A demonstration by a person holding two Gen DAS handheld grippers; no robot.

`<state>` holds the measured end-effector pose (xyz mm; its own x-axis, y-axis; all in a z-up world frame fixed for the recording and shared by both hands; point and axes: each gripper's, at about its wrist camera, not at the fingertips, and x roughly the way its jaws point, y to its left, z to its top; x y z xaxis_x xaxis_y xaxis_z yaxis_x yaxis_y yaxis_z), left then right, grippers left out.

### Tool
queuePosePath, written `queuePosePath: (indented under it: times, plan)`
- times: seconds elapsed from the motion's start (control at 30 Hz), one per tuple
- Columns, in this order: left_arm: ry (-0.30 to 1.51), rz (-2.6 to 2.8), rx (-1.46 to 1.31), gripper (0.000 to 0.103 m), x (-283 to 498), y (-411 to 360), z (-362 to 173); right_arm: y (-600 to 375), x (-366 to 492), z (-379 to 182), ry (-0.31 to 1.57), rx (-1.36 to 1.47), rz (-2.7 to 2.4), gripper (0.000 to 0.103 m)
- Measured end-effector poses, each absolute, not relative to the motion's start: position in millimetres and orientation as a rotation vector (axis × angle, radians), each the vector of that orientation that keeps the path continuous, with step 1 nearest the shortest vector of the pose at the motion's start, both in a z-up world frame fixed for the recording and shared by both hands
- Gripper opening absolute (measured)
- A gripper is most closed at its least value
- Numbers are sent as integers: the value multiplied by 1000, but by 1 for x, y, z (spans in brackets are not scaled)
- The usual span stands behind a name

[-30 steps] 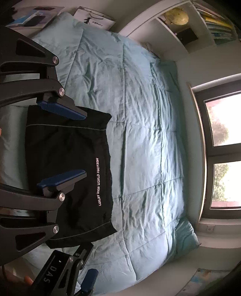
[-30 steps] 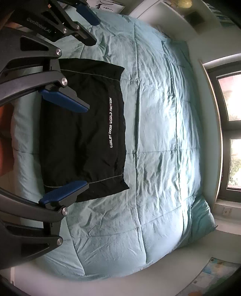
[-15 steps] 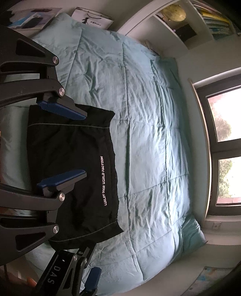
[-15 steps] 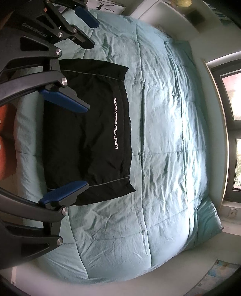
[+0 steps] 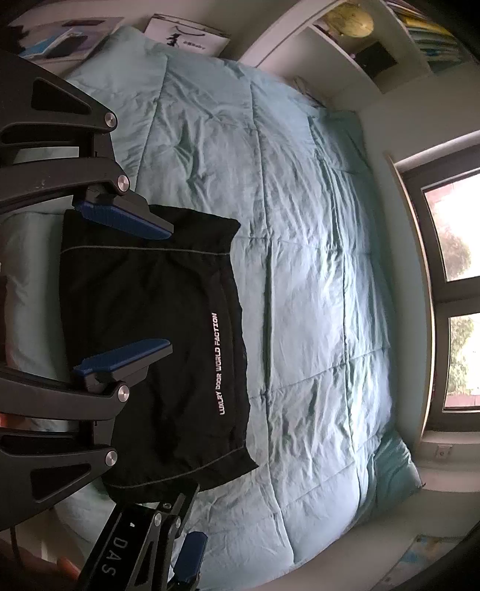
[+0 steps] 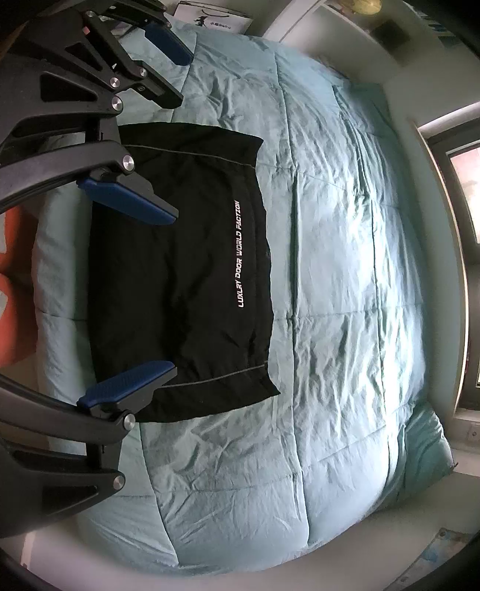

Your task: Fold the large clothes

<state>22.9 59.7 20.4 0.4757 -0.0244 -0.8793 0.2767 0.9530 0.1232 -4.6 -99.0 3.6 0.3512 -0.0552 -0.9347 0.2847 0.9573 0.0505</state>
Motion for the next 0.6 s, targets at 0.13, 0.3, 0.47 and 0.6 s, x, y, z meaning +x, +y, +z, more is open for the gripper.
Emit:
queuePosePath:
  times: [0.13, 0.3, 0.47, 0.6]
  plan:
    - [1071, -184, 261, 58, 25, 61, 18, -98, -3, 1, 1203, 225, -219, 78]
    - [1079, -183, 266, 58, 26, 62, 16, -98, -1, 0, 1205, 230, -215, 77]
    - [1085, -184, 264, 58, 28, 63, 15, -97, -1, 1, 1207, 230, -217, 78]
    - [1087, -184, 263, 58, 27, 63, 15, -97, 0, 0, 1207, 230, -218, 77]
